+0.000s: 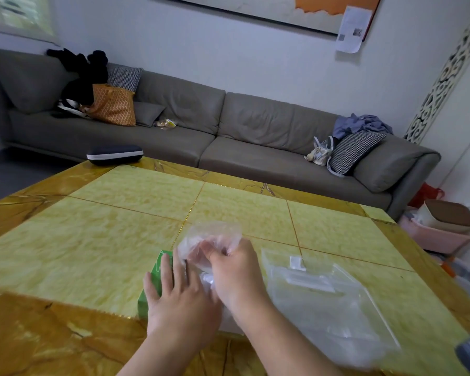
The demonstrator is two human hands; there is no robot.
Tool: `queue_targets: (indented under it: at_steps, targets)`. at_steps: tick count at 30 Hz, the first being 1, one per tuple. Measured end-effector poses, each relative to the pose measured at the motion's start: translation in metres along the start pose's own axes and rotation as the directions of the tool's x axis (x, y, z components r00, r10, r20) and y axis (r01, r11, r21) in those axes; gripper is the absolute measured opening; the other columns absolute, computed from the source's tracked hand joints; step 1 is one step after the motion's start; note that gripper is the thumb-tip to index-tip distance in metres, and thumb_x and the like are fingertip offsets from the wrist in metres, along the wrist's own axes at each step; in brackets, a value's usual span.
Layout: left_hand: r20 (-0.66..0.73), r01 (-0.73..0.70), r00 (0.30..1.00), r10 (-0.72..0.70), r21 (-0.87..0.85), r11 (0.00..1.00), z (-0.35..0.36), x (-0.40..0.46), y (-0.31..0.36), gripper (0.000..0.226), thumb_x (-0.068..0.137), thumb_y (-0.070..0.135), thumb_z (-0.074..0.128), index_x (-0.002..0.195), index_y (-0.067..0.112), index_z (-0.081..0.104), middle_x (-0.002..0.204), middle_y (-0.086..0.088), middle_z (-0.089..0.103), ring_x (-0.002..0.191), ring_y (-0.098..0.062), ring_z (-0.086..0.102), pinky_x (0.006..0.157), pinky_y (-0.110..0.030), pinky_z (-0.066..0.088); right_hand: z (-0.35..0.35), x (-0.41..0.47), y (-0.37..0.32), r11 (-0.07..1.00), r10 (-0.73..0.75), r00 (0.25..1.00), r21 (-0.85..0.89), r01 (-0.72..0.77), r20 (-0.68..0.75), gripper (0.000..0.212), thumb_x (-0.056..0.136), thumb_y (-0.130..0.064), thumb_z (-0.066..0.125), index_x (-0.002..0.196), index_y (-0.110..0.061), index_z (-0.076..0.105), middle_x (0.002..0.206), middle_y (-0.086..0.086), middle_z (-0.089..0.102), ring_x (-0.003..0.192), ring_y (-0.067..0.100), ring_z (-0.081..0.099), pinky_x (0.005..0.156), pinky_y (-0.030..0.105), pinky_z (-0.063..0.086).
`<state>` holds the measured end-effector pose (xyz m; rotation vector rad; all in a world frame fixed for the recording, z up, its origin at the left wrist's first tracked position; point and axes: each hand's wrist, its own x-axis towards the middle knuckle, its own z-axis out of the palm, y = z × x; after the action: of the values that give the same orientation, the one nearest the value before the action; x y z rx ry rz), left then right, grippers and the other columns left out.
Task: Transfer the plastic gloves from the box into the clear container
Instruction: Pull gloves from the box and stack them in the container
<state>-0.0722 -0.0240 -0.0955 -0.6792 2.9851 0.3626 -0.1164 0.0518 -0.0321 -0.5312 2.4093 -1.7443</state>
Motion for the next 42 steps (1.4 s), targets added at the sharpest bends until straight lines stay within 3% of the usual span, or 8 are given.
queue_targets:
  at_steps: [6, 12, 17, 22, 30, 34, 37, 42]
  targets:
    - [0.038, -0.056, 0.998, 0.052, 0.121, 0.991, -0.007, -0.008, 0.001, 0.096, 0.096, 0.062, 0.035, 0.157, 0.016, -0.024, 0.165, -0.013, -0.021, 0.151, -0.04, -0.023, 0.118, -0.067, -0.011, 0.013, -0.009, -0.003, 0.979, -0.03, 0.999, -0.201, 0.032, 0.014, 0.026, 0.103, -0.021, 0.063, 0.085, -0.021, 0.082, 0.08, -0.014, 0.078, 0.079, -0.002, 0.073, 0.075, 0.01, 0.053]
    - [0.026, -0.046, 0.999, 0.042, 0.152, 0.987, -0.003, -0.006, 0.002, 0.089, 0.099, 0.057, 0.035, 0.16, 0.017, -0.015, 0.168, -0.013, -0.01, 0.153, -0.04, -0.02, 0.121, -0.065, -0.002, 0.01, -0.019, -0.006, 0.872, -0.247, 0.959, -0.399, 0.283, 0.14, 0.038, 0.092, 0.005, 0.054, 0.109, -0.019, 0.08, 0.096, -0.001, 0.08, 0.088, 0.013, 0.073, 0.082, 0.029, 0.06]
    - [0.026, -0.039, 0.999, 0.037, 0.073, 0.997, -0.005, -0.002, -0.002, 0.078, 0.095, 0.058, 0.037, 0.159, 0.035, -0.001, 0.168, -0.012, -0.002, 0.15, -0.045, -0.022, 0.12, -0.066, -0.007, -0.011, -0.028, -0.019, 0.736, -0.089, 0.995, -0.67, 0.097, 0.047, 0.047, 0.093, -0.028, 0.051, 0.141, -0.028, 0.053, 0.13, -0.003, 0.061, 0.12, 0.024, 0.059, 0.097, 0.039, 0.052]
    - [0.132, 0.022, 0.991, -0.033, 0.083, 0.996, -0.01, -0.009, 0.006, 0.084, 0.093, 0.056, 0.04, 0.162, 0.026, 0.001, 0.158, -0.014, -0.042, 0.142, -0.047, -0.041, 0.113, -0.073, -0.002, -0.015, -0.032, -0.024, 0.659, 0.055, 0.998, -0.751, -0.023, 0.017, 0.013, 0.101, -0.023, 0.057, 0.096, -0.015, 0.066, 0.097, 0.007, 0.069, 0.094, 0.032, 0.068, 0.076, 0.035, 0.056]
    - [0.127, -0.026, 0.992, -0.003, 0.232, 0.972, -0.011, -0.015, 0.01, 0.082, 0.097, 0.047, 0.045, 0.161, 0.018, 0.002, 0.158, -0.014, 0.007, 0.148, -0.049, -0.01, 0.114, -0.065, 0.014, 0.009, -0.026, -0.024, 0.8, -0.052, 0.997, -0.595, 0.076, 0.056, 0.039, 0.087, -0.001, 0.052, 0.065, -0.02, 0.026, 0.064, 0.0, 0.035, 0.056, 0.019, 0.03, 0.046, 0.029, 0.021]
    - [0.167, -0.044, 0.986, -0.016, 0.348, 0.936, -0.02, -0.019, 0.013, 0.074, 0.105, 0.043, 0.038, 0.162, 0.016, 0.001, 0.165, -0.016, 0.007, 0.152, -0.044, 0.001, 0.12, -0.064, 0.011, 0.013, -0.031, -0.034, 0.847, -0.19, 0.967, -0.471, 0.248, 0.168, 0.027, 0.083, 0.0, 0.046, 0.066, -0.02, 0.042, 0.061, 0.0, 0.051, 0.05, 0.012, 0.041, 0.045, 0.018, 0.033]
    - [0.139, -0.029, 0.99, 0.008, 0.148, 0.988, -0.02, -0.015, 0.01, 0.083, 0.099, 0.058, 0.035, 0.161, 0.023, -0.007, 0.167, -0.013, -0.005, 0.153, -0.04, -0.006, 0.121, -0.064, 0.004, 0.007, -0.033, -0.057, 0.988, -0.113, 0.986, -0.091, 0.124, 0.125, 0.021, 0.102, -0.011, 0.055, 0.091, -0.016, 0.072, 0.083, 0.003, 0.078, 0.069, 0.004, 0.073, 0.068, 0.022, 0.062]
    - [0.103, -0.032, 0.993, 0.064, -0.285, 0.958, -0.033, 0.005, -0.008, 0.07, 0.085, 0.055, 0.049, 0.152, 0.041, 0.031, 0.17, -0.002, -0.01, 0.156, -0.031, -0.015, 0.124, -0.056, 0.0, -0.058, -0.023, -0.066, 0.939, 0.015, 0.981, 0.335, -0.08, 0.192, 0.03, 0.104, -0.028, 0.058, 0.093, -0.017, 0.084, 0.106, 0.001, 0.081, 0.103, 0.022, 0.076, 0.101, 0.039, 0.053]
